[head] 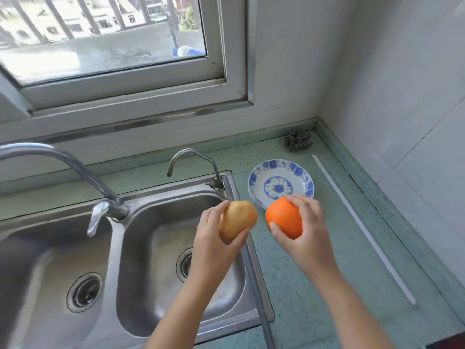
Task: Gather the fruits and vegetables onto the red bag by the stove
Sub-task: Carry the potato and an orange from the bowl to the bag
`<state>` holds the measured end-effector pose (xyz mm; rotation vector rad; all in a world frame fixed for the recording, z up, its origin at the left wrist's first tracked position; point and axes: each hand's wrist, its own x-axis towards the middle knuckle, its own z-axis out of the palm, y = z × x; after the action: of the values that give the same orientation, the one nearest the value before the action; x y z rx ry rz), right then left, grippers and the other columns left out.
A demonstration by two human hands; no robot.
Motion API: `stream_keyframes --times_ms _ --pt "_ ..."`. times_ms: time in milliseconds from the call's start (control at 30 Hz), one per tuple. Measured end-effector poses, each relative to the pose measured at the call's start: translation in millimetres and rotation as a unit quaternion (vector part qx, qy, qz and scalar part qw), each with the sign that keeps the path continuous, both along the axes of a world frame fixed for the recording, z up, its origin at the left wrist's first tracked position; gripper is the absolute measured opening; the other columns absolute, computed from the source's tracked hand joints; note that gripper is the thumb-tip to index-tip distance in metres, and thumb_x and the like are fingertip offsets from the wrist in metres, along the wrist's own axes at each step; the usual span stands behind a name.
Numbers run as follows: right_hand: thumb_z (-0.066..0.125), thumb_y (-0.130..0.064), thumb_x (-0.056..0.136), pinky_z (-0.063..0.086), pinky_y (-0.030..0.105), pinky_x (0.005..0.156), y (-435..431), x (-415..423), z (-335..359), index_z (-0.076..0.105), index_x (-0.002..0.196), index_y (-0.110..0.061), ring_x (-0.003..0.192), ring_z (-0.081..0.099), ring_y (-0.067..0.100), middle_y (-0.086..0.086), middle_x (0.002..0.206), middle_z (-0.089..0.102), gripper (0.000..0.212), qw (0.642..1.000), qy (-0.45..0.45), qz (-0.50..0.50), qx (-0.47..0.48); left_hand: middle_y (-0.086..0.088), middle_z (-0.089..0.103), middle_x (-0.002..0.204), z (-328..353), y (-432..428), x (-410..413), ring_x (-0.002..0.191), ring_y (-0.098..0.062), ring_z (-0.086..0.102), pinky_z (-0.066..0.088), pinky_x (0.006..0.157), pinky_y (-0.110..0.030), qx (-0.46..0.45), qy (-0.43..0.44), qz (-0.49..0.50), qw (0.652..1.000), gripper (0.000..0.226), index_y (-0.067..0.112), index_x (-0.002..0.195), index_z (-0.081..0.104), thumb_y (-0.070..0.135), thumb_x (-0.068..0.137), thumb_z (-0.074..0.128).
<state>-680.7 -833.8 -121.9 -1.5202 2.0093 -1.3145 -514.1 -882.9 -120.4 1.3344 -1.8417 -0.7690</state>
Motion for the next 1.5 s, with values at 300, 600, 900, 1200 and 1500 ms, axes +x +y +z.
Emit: stream_keyframes --times_ms 300,600,900,1200,1500 --pt "0.056 -0.052 0.066 0.035 0.022 0.088 32.6 102.2 20.9 0.046 0.119 -0.030 0.115 0.042 0.014 -0.007 0.122 0.036 0.058 0.993 0.022 0.115 -0.007 0.023 0.046 0.108 3.1 65.4 107.0 0.103 0.014 0.042 0.031 0.082 -0.001 -0.005 0.054 0.112 0.992 0.061 0.025 0.122 0.051 0.025 0.068 0.080" --pt "0.066 -0.044 0.067 0.034 0.016 0.080 90.9 225.5 32.6 0.044 0.119 -0.034 0.109 0.043 0.015 -0.008 0.125 0.034 0.057 0.968 0.042 0.249 -0.018 0.026 0.044 0.106 7.1 169.7 223.9 0.100 0.013 0.043 0.036 0.075 -0.004 -0.004 0.059 0.222 0.973 0.058 0.041 0.117 0.042 0.033 0.071 0.076" --pt "0.068 -0.039 0.067 0.030 0.009 0.082 123.9 333.5 37.5 0.046 0.117 -0.033 0.107 0.045 0.012 -0.006 0.123 0.039 0.056 0.906 0.038 0.420 -0.026 0.016 0.046 0.108 0.1 263.6 311.4 0.097 0.018 0.042 0.031 0.075 0.003 0.005 0.079 0.411 0.908 0.057 0.033 0.120 0.050 0.032 0.070 0.077" --pt "0.067 -0.038 0.065 0.034 0.014 0.082 133.9 412.7 45.3 0.052 0.116 -0.029 0.108 0.041 0.006 -0.008 0.123 0.040 0.054 0.804 0.005 0.594 -0.026 0.020 0.045 0.112 7.6 321.9 337.3 0.098 -0.002 0.050 0.037 0.076 -0.006 -0.006 0.040 0.597 0.801 0.059 0.030 0.123 0.050 0.037 0.070 0.076" --pt "0.066 -0.041 0.068 0.032 0.008 0.084 158.7 470.2 48.4 0.048 0.117 -0.033 0.111 0.044 0.008 -0.009 0.125 0.038 0.053 0.677 -0.013 0.735 -0.038 0.007 0.054 0.106 15.7 372.5 337.6 0.094 0.006 0.045 0.031 0.079 0.002 -0.038 -0.011 0.722 0.691 0.061 0.015 0.118 0.057 0.038 0.065 0.073"
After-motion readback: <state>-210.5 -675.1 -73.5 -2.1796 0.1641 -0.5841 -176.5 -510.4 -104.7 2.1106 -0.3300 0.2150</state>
